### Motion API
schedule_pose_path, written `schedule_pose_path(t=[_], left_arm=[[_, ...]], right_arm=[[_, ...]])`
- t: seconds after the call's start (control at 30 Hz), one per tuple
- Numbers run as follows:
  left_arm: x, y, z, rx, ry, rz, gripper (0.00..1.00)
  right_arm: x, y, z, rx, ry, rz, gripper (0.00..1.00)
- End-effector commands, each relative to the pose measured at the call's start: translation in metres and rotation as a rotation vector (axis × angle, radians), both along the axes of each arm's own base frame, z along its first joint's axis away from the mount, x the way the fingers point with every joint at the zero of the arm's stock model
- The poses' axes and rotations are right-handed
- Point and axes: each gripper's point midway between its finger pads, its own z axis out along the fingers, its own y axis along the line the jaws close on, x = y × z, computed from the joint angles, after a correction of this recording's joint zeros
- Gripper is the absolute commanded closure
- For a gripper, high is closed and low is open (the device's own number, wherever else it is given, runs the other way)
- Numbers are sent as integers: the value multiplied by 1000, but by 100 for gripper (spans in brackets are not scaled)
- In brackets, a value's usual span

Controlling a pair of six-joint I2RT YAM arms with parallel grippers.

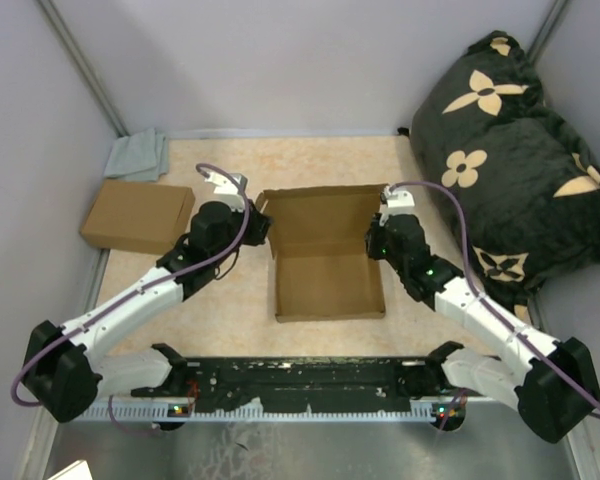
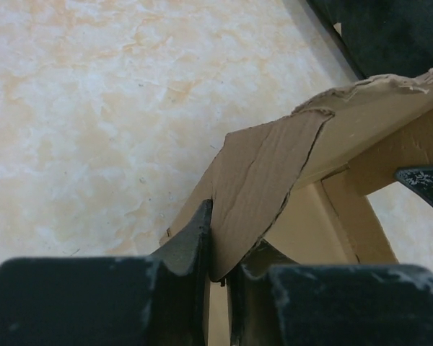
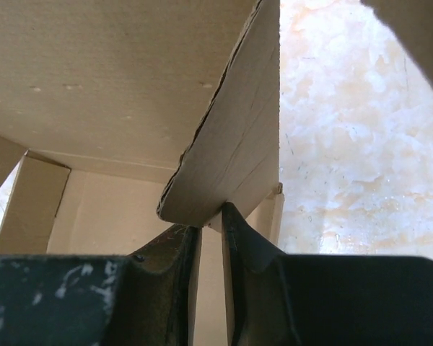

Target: Fold the paper box

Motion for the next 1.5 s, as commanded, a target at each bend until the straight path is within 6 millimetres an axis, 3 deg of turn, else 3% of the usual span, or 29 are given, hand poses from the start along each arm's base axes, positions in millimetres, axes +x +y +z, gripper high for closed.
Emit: schedule_pose_path(t=[0.0, 0.2, 0.4, 0.6, 0.77, 1.0, 1.27, 1.47], left_arm=[[-11, -7, -15, 8, 44, -41, 87], [-26, -3, -28, -34, 94, -41, 95], [-38, -14, -35, -91, 136, -75, 100], [-38, -15, -40, -40, 130, -57, 100], [-21, 5, -30, 79, 61, 41, 100], [4, 34, 15, 220, -83, 184, 100], [27, 44, 56, 278, -249, 266, 100], [37, 57, 48, 371, -333, 334, 100]], right_arm=[[-4, 6, 8, 28, -40, -19, 82], [-15, -9, -13, -20, 14, -70, 80], [-23, -18, -30, -55, 68, -99, 79], [-28, -19, -31, -42, 85, -98, 74], [-36, -6, -8, 9, 68, -7, 53], [-54, 12, 27, 43, 75, 149, 48], [-61, 5, 22, -6, 92, 163, 46], [-51, 1, 25, -52, 70, 140, 39]])
